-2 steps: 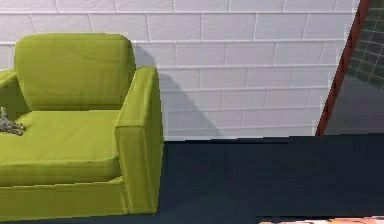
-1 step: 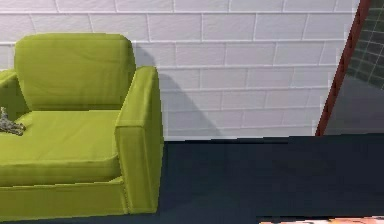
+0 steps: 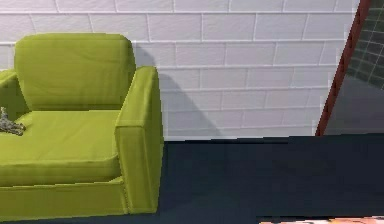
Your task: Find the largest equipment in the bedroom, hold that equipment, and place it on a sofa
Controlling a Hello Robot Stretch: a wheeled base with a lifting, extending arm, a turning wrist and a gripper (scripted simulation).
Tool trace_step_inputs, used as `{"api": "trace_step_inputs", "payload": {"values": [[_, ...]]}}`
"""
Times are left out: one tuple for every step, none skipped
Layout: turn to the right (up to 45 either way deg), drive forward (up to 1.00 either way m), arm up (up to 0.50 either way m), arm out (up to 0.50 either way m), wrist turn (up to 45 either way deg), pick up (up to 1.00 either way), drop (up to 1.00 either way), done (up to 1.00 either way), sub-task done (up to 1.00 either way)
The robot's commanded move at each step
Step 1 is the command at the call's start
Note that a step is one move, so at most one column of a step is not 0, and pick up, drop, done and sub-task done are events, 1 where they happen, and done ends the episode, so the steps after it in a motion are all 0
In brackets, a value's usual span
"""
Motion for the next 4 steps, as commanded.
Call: {"api": "trace_step_inputs", "payload": {"values": [[0.0,0.00,0.10,0.00,0.0,0.00,0.00,0.00,0.00],[0.0,0.00,0.42,0.00,0.0,0.00,0.00,0.00,0.00],[0.0,0.00,0.00,0.00,-45.0,0.00,0.00,0.00,0.00],[0.0,0.00,0.00,0.00,-45.0,0.00,0.00,0.00,0.00]]}}
